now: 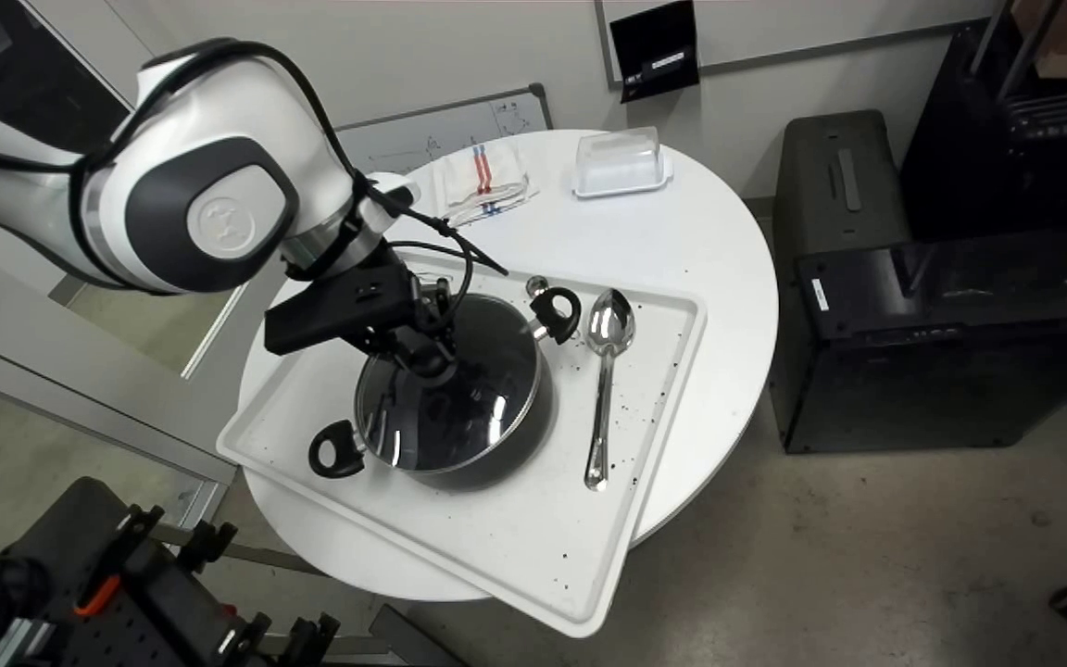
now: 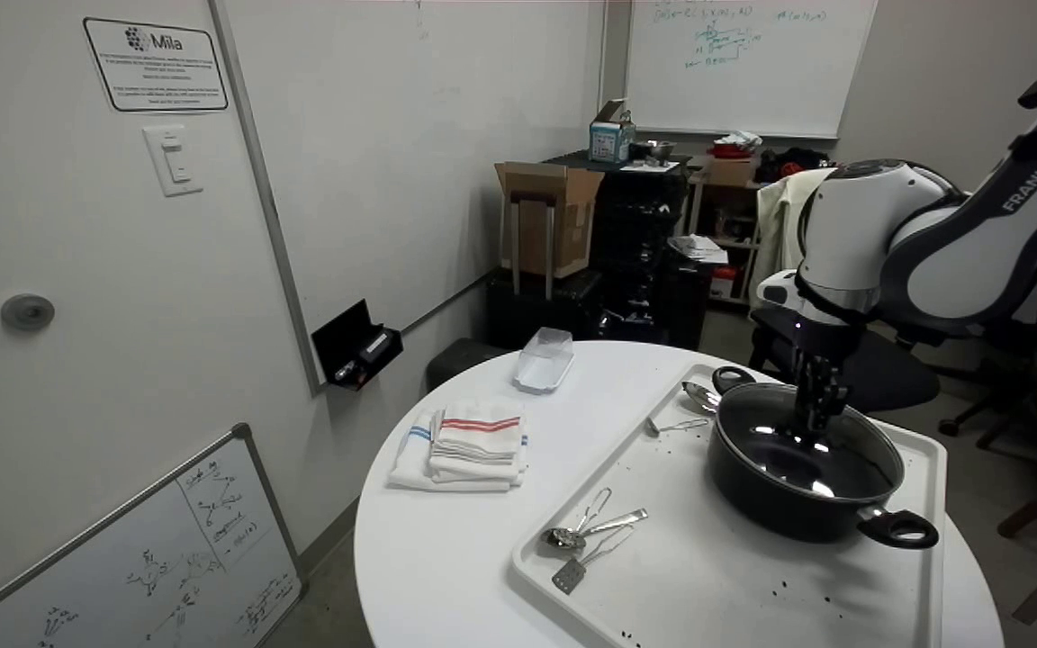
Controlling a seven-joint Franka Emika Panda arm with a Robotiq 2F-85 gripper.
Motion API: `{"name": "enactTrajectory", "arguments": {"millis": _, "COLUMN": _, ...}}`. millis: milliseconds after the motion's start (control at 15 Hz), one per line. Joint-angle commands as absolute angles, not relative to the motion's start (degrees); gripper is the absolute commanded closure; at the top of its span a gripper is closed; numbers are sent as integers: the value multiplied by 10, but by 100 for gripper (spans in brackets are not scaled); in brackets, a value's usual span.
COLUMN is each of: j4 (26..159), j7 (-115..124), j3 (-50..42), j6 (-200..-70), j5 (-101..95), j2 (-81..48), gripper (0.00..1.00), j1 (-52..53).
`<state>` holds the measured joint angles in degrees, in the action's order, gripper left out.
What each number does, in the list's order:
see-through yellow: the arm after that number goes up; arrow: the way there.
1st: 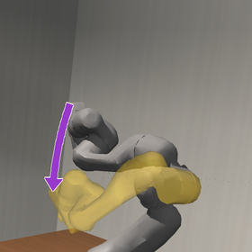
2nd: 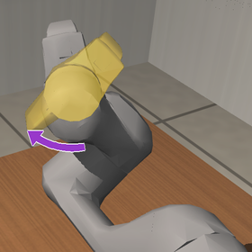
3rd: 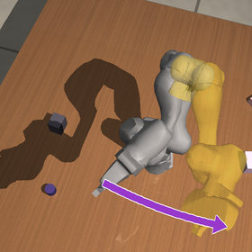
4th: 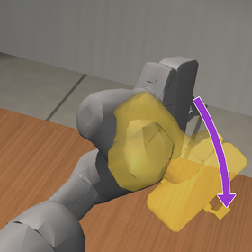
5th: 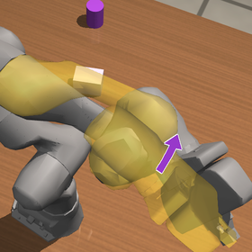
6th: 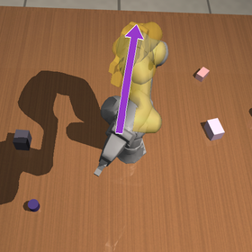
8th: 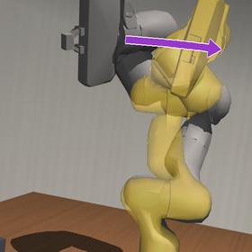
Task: Put the lid on the pot
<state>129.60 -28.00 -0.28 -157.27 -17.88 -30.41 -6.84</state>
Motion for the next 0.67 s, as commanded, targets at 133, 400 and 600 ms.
{"name": "enactTrajectory", "arguments": {"millis": 133, "j4": 1290, "j7": -272, "j3": -2, "j6": -1574, "j5": -178, "j2": -304, "gripper": 24, "j1": -69}}
{"name": "enactTrajectory", "arguments": {"millis": 400, "j4": 1289, "j7": -276, "j3": 1, "j6": -1574, "j5": -174, "j2": -299, "gripper": 1, "j1": -72}}
{"name": "enactTrajectory", "arguments": {"millis": 600, "j4": 1289, "j7": -277, "j3": 3, "j6": -1575, "j5": -173, "j2": -296, "gripper": 0, "j1": -73}}
